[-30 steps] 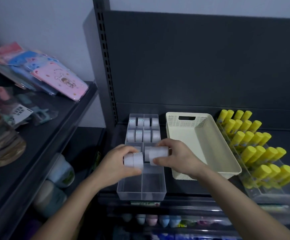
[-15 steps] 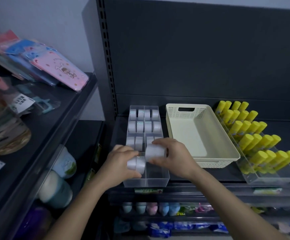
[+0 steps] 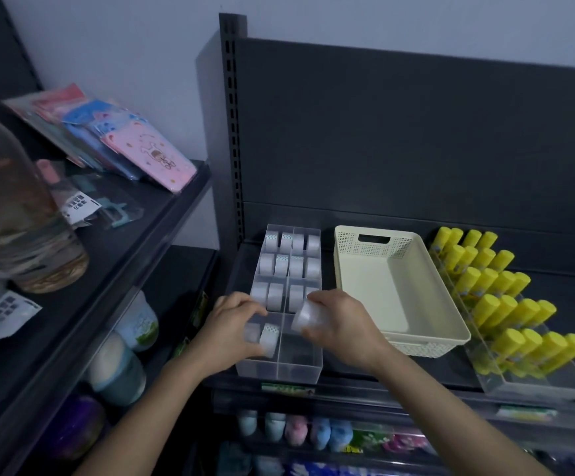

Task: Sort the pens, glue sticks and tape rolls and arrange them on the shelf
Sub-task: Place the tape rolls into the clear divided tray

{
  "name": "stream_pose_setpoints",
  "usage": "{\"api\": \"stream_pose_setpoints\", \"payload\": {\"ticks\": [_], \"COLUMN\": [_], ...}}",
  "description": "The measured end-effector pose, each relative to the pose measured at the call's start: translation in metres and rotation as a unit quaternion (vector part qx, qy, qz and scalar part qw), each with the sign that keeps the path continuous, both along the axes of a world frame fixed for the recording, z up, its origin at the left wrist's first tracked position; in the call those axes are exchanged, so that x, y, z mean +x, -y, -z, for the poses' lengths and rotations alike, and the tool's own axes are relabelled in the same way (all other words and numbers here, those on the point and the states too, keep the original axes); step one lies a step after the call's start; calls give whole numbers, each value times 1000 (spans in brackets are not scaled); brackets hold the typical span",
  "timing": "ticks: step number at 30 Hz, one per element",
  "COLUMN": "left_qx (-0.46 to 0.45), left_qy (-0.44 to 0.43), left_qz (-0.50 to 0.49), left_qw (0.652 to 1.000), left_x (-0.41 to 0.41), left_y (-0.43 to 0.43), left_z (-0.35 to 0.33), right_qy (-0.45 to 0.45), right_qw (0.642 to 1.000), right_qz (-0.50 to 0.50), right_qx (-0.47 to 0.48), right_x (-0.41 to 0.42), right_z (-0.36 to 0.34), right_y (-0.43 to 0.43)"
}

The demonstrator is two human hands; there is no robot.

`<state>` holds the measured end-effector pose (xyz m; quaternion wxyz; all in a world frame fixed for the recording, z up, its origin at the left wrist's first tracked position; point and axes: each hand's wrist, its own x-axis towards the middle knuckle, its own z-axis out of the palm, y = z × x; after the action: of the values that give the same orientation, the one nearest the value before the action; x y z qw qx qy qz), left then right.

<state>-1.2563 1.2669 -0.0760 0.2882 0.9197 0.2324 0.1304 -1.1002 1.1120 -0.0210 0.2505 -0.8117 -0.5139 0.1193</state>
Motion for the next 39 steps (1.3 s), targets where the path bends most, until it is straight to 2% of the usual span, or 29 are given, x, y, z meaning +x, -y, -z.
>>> {"api": "stream_pose_setpoints", "payload": {"ticks": [4, 8, 12, 17, 19, 26, 39], "left_qx": [21, -1, -3, -21, -36, -28, -34], "left_qy": [-1, 8, 6, -9, -14, -14, -20], "left_qz": [-20, -43, -53, -38, -27, -18, -13], "left_qw": [1000, 999, 999, 999, 999, 999, 999], "left_x": [3, 2, 4, 2, -1, 1, 4], "left_y": [5, 9, 10, 7, 4, -4, -8], "left_z": [0, 1, 0, 1, 2, 2, 2], "right_qy": [27, 56, 118, 147, 141, 24, 49], "right_qw": [998, 993, 984, 978, 977, 986, 979], "right_qz": [-43, -76, -87, -90, -94, -96, -115], "right_qx": [-36, -67, -98, -120, -128, -134, -162], "right_x": [-5, -8, -8, -8, -7, 4, 7], "right_z": [4, 13, 20, 26, 29, 21, 21], "right_y": [-4, -8, -12, -17, -18, -21, -28]}}
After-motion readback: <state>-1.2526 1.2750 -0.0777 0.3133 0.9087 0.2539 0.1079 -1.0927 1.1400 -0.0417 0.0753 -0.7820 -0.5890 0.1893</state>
